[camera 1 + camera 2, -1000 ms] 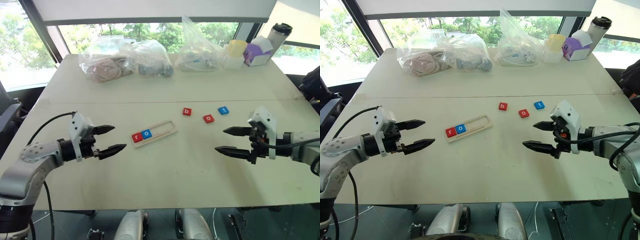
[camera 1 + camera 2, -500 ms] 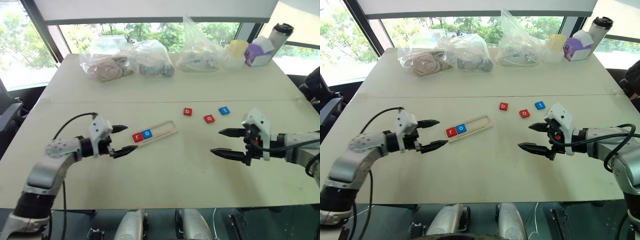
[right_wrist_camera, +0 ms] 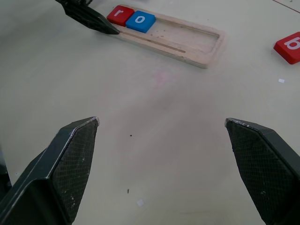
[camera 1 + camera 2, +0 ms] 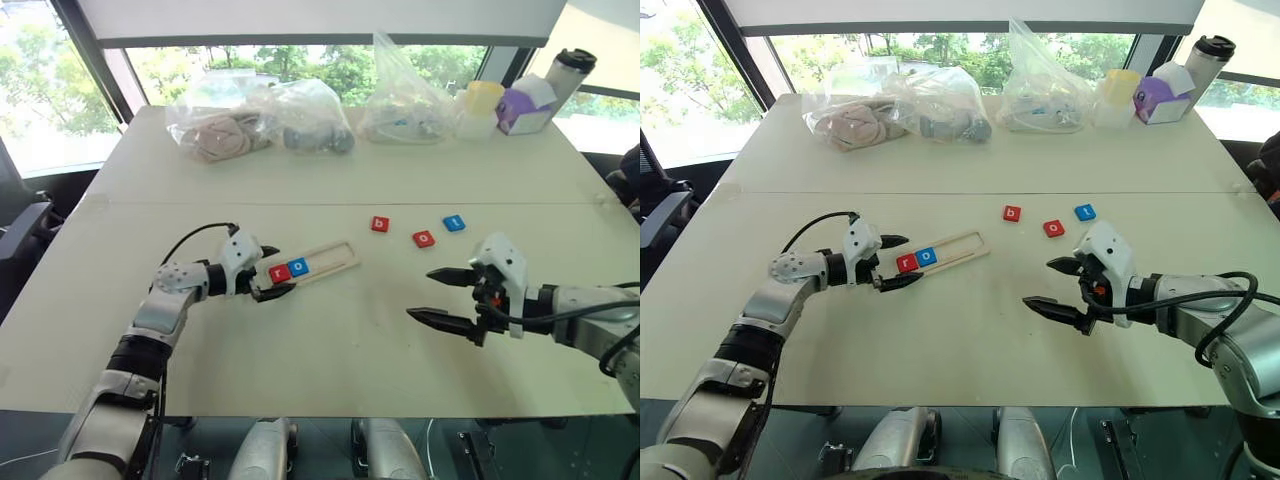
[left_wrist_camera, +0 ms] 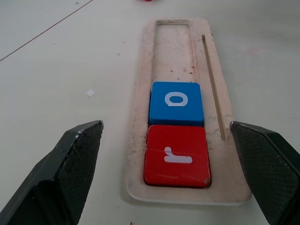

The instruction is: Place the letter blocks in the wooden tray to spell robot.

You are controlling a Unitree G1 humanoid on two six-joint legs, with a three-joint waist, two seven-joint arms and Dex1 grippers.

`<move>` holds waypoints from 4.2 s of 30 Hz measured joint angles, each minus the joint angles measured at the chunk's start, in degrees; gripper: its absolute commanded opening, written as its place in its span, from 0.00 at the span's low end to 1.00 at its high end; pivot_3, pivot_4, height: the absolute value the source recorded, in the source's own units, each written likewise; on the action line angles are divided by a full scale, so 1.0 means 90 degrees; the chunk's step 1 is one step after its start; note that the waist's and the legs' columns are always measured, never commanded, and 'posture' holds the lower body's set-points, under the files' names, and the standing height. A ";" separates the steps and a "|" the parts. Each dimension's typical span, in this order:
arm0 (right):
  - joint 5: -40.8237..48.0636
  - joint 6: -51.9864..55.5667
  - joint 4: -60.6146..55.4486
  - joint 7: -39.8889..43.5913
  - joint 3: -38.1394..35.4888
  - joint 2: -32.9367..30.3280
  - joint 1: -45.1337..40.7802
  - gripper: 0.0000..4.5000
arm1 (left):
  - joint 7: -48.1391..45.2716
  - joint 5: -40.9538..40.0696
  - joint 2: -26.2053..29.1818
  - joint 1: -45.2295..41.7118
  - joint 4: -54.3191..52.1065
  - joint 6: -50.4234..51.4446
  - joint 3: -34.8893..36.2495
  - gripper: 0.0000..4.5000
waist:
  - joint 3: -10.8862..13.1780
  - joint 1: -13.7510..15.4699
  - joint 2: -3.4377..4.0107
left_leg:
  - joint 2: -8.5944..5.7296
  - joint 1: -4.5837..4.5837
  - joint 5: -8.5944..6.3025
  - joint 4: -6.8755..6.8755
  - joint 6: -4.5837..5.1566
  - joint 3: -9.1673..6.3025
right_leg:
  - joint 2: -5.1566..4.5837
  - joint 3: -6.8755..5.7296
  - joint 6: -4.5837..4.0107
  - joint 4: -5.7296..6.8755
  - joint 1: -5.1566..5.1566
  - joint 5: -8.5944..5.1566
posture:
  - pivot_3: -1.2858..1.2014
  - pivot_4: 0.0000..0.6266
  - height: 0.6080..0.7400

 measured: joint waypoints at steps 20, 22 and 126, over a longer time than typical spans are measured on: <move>0.0182 0.0073 -0.0141 -0.0358 -0.0158 -0.0002 0.0090 1.00 | -0.0414 0.0239 -0.0085 0.0095 -0.0088 0.0089 -0.0138 0.89 | -0.0003 0.0001 -0.0001 | -0.0001 0.0011 0.0001 0.0005 0.0001 0.0000 | 0.0008 -0.0002 0.0003 0.0007 0.0012 0.0001 | 0.52 0.24 1.00; 0.0175 0.0071 -0.0128 -0.0358 -0.0156 -0.0003 0.0059 1.00 | -0.0361 0.0264 -0.0081 0.0096 -0.0106 0.0138 -0.0131 0.76 | -0.0004 -0.0001 -0.0001 | -0.0001 0.0015 0.0001 0.0006 0.0001 0.0000 | 0.0009 -0.0002 0.0003 0.0008 0.0015 0.0001 | 0.52 0.24 1.00; -0.3095 0.0797 0.7264 -0.7256 0.0023 0.5874 -0.6070 1.00 | 0.0739 -0.1960 0.0669 0.1835 -0.4524 0.2708 0.1576 0.99 | 0.0001 -0.0359 0.0009 | -0.0008 -0.0086 0.0007 0.0071 -0.0010 -0.0004 | 0.0011 0.0001 0.0007 0.0080 -0.0089 0.0022 | 0.52 0.24 1.00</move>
